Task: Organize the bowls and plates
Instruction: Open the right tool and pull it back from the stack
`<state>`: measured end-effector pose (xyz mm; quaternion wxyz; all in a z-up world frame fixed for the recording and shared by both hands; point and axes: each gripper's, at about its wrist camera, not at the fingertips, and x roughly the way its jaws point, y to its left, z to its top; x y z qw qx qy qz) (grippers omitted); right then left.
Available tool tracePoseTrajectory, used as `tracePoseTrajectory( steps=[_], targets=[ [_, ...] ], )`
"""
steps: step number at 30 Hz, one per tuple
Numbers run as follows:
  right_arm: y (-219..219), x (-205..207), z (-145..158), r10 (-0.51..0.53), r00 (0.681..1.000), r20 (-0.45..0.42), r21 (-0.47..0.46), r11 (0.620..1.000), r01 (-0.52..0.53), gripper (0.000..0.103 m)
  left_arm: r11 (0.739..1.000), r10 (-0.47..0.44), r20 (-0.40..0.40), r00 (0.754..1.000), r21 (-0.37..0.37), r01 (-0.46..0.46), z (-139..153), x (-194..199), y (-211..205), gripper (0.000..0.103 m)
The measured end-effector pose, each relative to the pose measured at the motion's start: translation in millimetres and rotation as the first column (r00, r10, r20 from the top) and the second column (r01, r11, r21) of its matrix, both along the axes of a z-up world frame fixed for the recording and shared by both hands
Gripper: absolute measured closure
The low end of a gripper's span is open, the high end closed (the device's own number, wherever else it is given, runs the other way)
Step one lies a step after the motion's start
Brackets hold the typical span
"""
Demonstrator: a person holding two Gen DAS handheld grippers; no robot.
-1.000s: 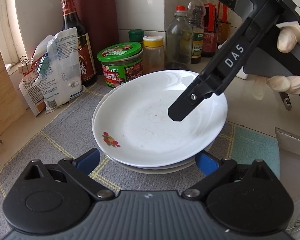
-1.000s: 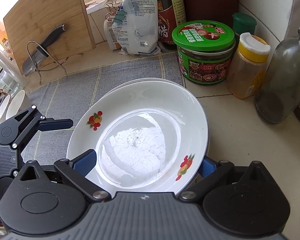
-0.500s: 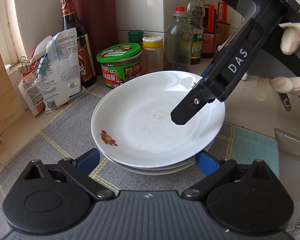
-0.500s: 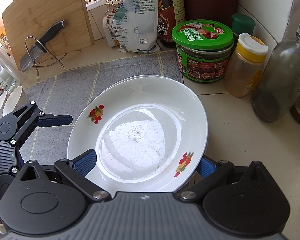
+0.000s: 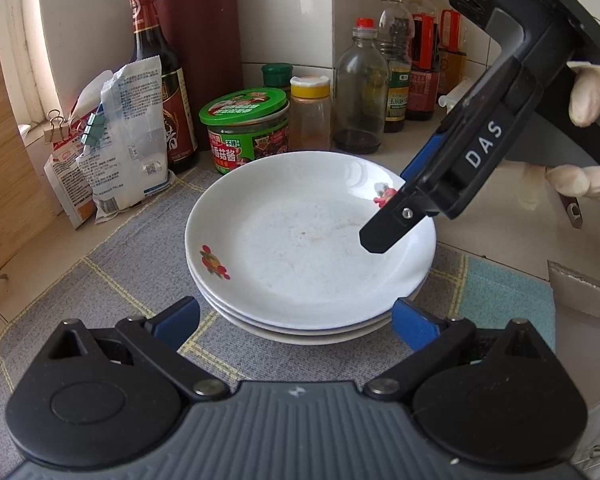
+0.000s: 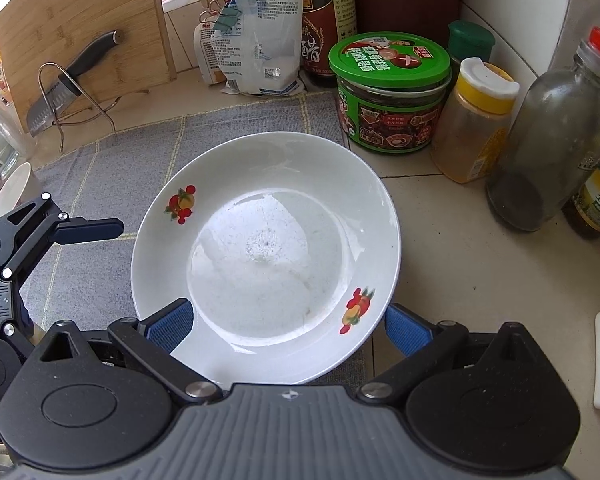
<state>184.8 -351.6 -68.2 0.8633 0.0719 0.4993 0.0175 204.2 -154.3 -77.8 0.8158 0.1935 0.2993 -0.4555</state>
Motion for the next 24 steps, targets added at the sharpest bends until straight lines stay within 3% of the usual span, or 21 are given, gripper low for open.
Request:
tracePoseTrajectory(
  steps=[3, 9, 14, 20, 24],
  targets=[
    [2.3, -5.0, 4.2, 0.013, 1.0, 0.018, -0.008, 1.0, -0.013, 0.0, 1.0, 0.025, 0.0, 1.0, -0.01, -0.025, 3.1, -0.9, 4.2, 0.001],
    [16.3, -16.1, 22.7, 0.058, 0.989, 0.135, -0.053, 0.997, -0.051, 0.0, 0.993, 0.111, 0.024, 0.994, -0.042, -0.11, 16.1, -6.8, 16.5, 0.001],
    [36.2, -18.8, 31.3, 0.125, 0.968, 0.216, -0.122, 0.987, -0.1, 0.0, 0.976, 0.216, 0.026, 0.976, -0.044, -0.215, 25.9, -12.2, 28.5, 0.001],
    [62.1, -14.7, 33.2, 0.233, 0.936, 0.262, -0.161, 0.967, -0.196, 0.0, 0.93, 0.367, 0.018, 0.93, -0.045, -0.366, 33.7, -25.1, 50.5, 0.001],
    [81.4, -10.7, 30.2, 0.316, 0.906, 0.282, -0.174, 0.945, -0.276, 0.0, 0.865, 0.501, 0.028, 0.865, -0.051, -0.499, 39.0, -35.7, 69.0, 0.001]
  ],
)
